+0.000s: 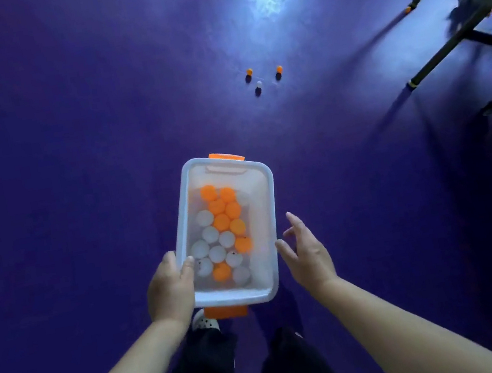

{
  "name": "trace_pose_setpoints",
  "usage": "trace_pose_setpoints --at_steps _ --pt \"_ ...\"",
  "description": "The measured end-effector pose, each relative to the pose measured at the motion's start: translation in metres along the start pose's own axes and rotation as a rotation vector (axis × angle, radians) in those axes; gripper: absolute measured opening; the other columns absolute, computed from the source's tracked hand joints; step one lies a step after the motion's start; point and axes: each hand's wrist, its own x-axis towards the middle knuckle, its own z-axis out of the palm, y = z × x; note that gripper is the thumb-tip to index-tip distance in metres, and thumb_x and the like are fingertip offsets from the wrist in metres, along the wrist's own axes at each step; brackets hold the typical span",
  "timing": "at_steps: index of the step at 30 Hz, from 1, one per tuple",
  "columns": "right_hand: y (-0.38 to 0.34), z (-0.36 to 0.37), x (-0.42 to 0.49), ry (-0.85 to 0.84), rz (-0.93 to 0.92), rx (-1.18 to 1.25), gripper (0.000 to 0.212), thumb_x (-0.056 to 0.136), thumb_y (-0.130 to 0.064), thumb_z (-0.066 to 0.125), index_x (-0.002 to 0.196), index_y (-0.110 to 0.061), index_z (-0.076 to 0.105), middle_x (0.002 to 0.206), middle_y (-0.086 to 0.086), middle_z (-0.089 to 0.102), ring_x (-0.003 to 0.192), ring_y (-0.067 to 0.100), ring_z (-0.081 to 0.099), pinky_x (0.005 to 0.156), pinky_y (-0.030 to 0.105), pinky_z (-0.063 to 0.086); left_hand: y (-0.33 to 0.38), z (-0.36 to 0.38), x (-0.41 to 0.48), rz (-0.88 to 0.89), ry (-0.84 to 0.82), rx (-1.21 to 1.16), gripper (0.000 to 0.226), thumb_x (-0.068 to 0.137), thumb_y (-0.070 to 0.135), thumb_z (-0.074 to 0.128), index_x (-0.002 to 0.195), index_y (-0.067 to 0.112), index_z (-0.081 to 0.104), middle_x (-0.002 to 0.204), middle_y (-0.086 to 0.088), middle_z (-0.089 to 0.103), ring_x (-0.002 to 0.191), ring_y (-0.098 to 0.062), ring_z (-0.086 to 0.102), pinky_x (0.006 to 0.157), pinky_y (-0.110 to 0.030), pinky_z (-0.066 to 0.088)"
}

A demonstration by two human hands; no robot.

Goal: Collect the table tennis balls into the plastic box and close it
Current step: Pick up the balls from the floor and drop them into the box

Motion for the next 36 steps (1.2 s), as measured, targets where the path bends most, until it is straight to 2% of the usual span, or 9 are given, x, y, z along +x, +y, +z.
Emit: trace_pose_setpoints --at_steps 5,10,13,15,19,25,28,32,36 --pt "0.054 0.036 0.073 0.020 0.190 -0.050 0.043 0.095 -0.027 0.047 0.137 -0.024 0.040 0.117 -0.006 0.056 0.089 0.012 0.050 0.077 0.032 0.044 -0.021 0.045 0.082 -0.090 0.024 0.021 0.031 0.095 0.027 0.047 0.073 0.010 0.034 0.064 -0.004 0.043 0.060 -0.026 0.041 0.049 -0.033 0.024" --pt "0.124 0.099 0.164 -0.065 0.223 -0.148 0.033 0.095 -0.021 0.047 0.128 -0.021 0.049 0.114 -0.003 0.056 0.086 0.010 0.050 0.076 0.032 0.047 -0.065 0.128 0.147 -0.175 0.038 0.006 0.033 0.095 0.028 0.047 0.068 0.016 0.031 0.066 -0.004 0.041 0.063 -0.029 0.041 0.052 -0.033 0.026" --pt "0.169 0.154 0.222 -0.154 0.240 -0.204 0.034 0.096 -0.021 0.045 0.130 -0.021 0.046 0.121 -0.001 0.054 0.096 0.016 0.054 0.080 0.034 0.047 -0.102 0.187 0.184 -0.192 0.042 -0.009 0.032 0.095 0.027 0.048 0.069 0.015 0.033 0.067 -0.005 0.044 0.063 -0.029 0.043 0.053 -0.034 0.029" --pt "0.201 0.194 0.259 -0.239 0.277 -0.272 0.039 0.096 -0.020 0.042 0.135 -0.022 0.040 0.130 0.002 0.049 0.106 0.023 0.055 0.078 0.034 0.046 -0.130 0.225 0.209 -0.189 0.045 -0.001 0.029 0.095 0.027 0.049 0.074 0.009 0.038 0.068 -0.007 0.047 0.065 -0.031 0.046 0.054 -0.034 0.030" --pt "0.267 0.270 0.321 -0.384 0.298 -0.390 0.054 0.093 -0.009 0.039 0.144 -0.026 0.026 0.142 0.005 0.034 0.102 0.029 0.056 0.071 0.033 0.045 -0.186 0.294 0.255 -0.183 0.059 -0.010 0.027 0.095 0.027 0.049 0.075 0.010 0.040 0.066 -0.002 0.047 0.061 -0.025 0.044 0.049 -0.031 0.029" --pt "0.337 0.364 0.383 -0.502 0.249 -0.544 0.072 0.088 0.007 0.038 0.146 -0.032 0.019 0.158 0.005 0.003 0.130 0.033 0.039 0.094 0.040 0.044 -0.256 0.360 0.310 -0.174 0.103 0.003 0.029 0.095 0.026 0.049 0.074 0.007 0.040 0.065 -0.004 0.047 0.062 -0.028 0.045 0.052 -0.035 0.031" --pt "0.360 0.396 0.402 -0.463 0.203 -0.558 0.062 0.088 0.003 0.045 0.139 -0.029 0.032 0.149 0.009 0.018 0.119 0.030 0.044 0.087 0.039 0.047 -0.279 0.372 0.324 -0.183 0.117 0.023 0.030 0.095 0.027 0.049 0.077 0.004 0.043 0.068 -0.008 0.051 0.064 -0.031 0.047 0.055 -0.037 0.035" --pt "0.372 0.415 0.410 -0.405 0.259 -0.504 0.030 0.088 -0.002 0.045 0.112 -0.019 0.043 0.119 0.010 0.034 0.081 0.026 0.048 0.067 0.035 0.044 -0.288 0.375 0.332 -0.203 0.111 0.025 0.026 0.095 0.025 0.049 0.081 0.004 0.047 0.069 -0.003 0.052 0.063 -0.023 0.047 0.052 -0.032 0.035" --pt "0.336 0.396 0.398 -0.118 0.303 -0.119 0.029 0.091 -0.023 0.055 0.117 -0.017 0.043 0.112 0.007 0.042 0.083 0.023 0.049 0.072 0.036 0.046 -0.269 0.363 0.323 -0.234 0.094 0.024 0.023 0.095 0.024 0.049 0.082 0.005 0.048 0.069 0.001 0.051 0.063 -0.021 0.046 0.051 -0.027 0.032"
